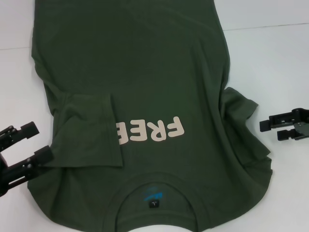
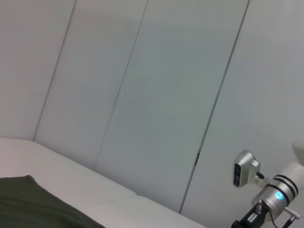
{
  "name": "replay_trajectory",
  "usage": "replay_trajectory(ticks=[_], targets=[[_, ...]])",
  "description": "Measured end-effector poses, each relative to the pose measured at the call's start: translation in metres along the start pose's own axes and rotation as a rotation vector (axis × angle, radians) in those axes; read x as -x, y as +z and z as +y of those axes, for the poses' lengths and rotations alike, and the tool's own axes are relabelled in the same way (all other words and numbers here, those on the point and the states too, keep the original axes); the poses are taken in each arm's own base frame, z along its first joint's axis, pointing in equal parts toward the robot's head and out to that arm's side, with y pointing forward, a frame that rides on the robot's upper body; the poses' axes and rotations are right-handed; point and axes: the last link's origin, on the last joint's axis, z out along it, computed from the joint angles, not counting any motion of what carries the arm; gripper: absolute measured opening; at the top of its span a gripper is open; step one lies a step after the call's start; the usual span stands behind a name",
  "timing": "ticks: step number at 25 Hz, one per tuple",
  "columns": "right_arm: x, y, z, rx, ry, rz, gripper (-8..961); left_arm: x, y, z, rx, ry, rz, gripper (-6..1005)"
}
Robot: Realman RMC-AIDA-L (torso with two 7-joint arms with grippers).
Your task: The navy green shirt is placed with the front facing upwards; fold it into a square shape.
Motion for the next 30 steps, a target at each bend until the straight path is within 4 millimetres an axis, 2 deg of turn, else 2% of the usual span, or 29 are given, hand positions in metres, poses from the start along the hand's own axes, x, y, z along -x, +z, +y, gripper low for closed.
replay_trajectory(ticks=[13,30], targets=[[-0.001,0.03,0.005,0.009,0.041,0.01,850,-0.002,-0.006,-0.001,-0.021,0.007,0.016,781],[-0.002,0.039,0.009,0.025,0.045,0.03,849,-0.002,-0.005,0.0,-0.017,0.008,0.021,781]])
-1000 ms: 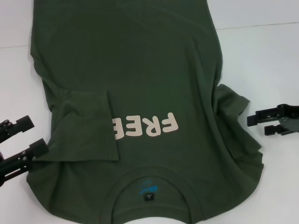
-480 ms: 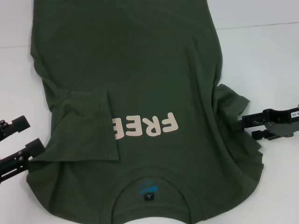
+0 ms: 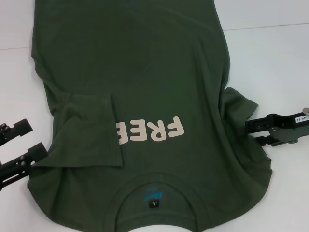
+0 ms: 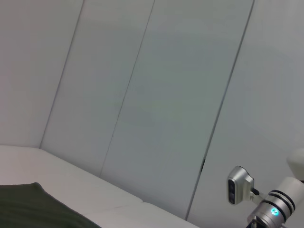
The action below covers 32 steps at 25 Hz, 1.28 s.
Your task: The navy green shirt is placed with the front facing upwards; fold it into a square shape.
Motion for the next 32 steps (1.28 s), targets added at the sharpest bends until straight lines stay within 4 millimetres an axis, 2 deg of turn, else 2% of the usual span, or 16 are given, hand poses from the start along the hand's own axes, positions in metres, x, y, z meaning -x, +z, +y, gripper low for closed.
replay_trajectory(ticks=[11,29,32], targets=[[0.0059,-0.0045,0.0056,0.043,-0.014,-0.037,849,-0.0002,0.0017,0.0001,0.004,-0.002,0.002,781],[0.0037,0.0029,0.0057,0.013,-0.017,-0.006,849,-0.001,0.0019,0.0002,0.008,-0.004,0.004,782],[0.0038,0.003,0.0058,0.011,-0.019,-0.007,732,-0.0009,0.0022,0.0006,0.009,-0.005,0.005,782]])
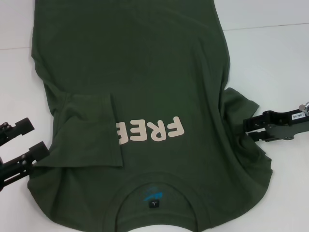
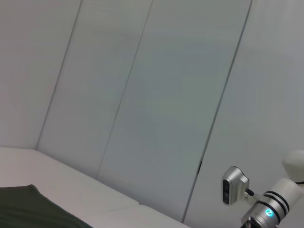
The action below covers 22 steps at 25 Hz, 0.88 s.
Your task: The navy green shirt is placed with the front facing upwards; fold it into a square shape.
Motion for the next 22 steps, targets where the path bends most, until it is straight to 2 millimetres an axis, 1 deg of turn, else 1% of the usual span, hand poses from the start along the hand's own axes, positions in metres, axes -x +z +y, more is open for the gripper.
replay_trajectory(ticks=[2,10,15,21,22], targets=[[0.0008,-0.0008,0.0007,0.002,-0.011,-0.005,654,-0.0002,0.0001,0.0004,0.002,0.0,0.002,782],[0.0052,-0.0071,-0.0003,-0.011,-0.022,-0.017,417,-0.0026,-0.0002,0.0011,0.006,0.005,0.02,782],[0.0062,-0.0071,-0.0034,-0.021,-0.007,-0.029,173,-0.0026,0.0,0.0012,0.007,0.006,0.02,782],[0.0075,-0.007,-0.0022,-0.013,-0.003,-0.037,-1,-0.004,0.0013,-0.0003,0.007,0.01,0.019,781],[0.0077,-0.0078,-0.002,-0.005,0.001,-0.042,-1,-0.004,0.0014,-0.0004,0.007,0.01,0.019,781]])
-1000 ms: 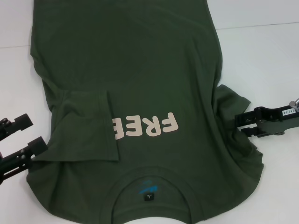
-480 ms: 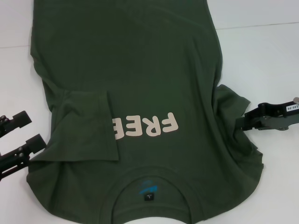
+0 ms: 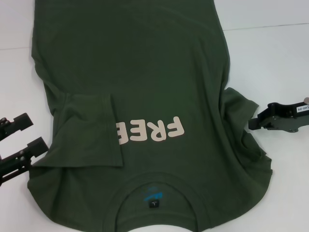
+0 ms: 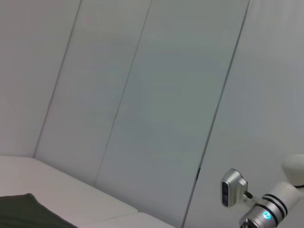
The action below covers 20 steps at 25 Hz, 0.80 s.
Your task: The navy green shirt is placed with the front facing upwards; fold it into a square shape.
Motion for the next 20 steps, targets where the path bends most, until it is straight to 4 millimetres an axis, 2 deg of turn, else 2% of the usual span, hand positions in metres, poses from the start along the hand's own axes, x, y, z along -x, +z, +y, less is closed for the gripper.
replay_trajectory(ticks=[4,10,20], targets=[[0.0,-0.008,-0.002,0.02,0.02,-0.005,0,0.0,0.0,0.0,-0.001,0.0,0.0,781],[-0.005,-0.017,0.0,0.05,0.017,0.036,112,-0.001,0.0,0.0,0.003,0.003,0.004,781],[-0.008,-0.016,0.0,0.024,-0.007,0.087,439,-0.001,0.0,0.001,0.002,0.003,0.009,781]])
